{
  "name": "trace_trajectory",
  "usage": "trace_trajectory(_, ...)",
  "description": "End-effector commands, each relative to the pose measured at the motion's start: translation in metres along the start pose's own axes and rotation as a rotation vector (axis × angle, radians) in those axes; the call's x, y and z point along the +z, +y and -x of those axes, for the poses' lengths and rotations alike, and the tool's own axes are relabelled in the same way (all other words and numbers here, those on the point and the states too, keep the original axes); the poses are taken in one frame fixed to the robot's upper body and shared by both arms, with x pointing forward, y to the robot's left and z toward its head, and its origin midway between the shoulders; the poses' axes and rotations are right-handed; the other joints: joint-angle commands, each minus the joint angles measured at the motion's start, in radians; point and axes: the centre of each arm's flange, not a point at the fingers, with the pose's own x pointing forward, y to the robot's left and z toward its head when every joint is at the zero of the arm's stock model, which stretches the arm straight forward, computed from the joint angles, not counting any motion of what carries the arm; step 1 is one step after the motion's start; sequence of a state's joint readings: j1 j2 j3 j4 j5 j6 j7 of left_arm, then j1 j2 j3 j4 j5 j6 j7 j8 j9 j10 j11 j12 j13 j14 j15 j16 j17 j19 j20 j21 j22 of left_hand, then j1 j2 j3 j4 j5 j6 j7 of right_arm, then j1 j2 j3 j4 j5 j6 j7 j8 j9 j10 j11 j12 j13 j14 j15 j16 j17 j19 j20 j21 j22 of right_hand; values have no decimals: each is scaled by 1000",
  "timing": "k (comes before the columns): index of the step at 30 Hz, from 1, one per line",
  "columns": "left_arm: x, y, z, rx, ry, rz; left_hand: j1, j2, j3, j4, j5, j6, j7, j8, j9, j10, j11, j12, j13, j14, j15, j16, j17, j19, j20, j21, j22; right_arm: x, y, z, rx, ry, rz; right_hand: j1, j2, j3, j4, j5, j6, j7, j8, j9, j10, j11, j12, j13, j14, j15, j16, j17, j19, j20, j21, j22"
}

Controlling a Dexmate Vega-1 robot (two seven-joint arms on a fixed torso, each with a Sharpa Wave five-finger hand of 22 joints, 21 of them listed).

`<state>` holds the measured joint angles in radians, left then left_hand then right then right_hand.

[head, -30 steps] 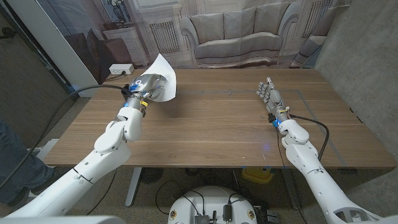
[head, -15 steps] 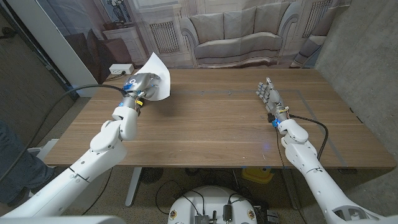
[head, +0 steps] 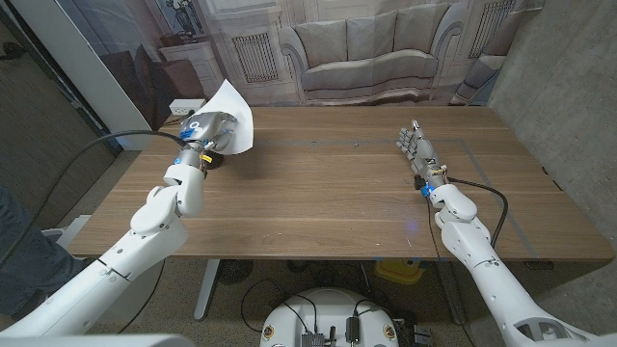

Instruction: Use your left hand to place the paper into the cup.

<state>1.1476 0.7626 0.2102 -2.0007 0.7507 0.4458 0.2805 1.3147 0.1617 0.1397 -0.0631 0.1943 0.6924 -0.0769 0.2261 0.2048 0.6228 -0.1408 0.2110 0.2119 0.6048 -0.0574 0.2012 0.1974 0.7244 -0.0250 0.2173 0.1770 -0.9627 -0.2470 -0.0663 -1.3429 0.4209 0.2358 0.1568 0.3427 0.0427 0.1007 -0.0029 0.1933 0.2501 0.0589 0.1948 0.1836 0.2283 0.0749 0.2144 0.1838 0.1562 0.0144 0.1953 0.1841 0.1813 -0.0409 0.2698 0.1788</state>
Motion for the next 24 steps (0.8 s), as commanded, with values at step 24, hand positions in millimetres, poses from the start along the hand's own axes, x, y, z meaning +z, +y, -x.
trace_trajectory(24,-53,9,-12,65,38,-74,-8,4,16,8,-5,26,-6,5,2,23,-9,-1,1,18,-126,2,3,-9,-4,-2,3,0,12,-15,7,10,6,3,4,-1,-3,1,3,2,0,6,9,0,-3,2,6,0,-6,1,10,-19,-7,5)
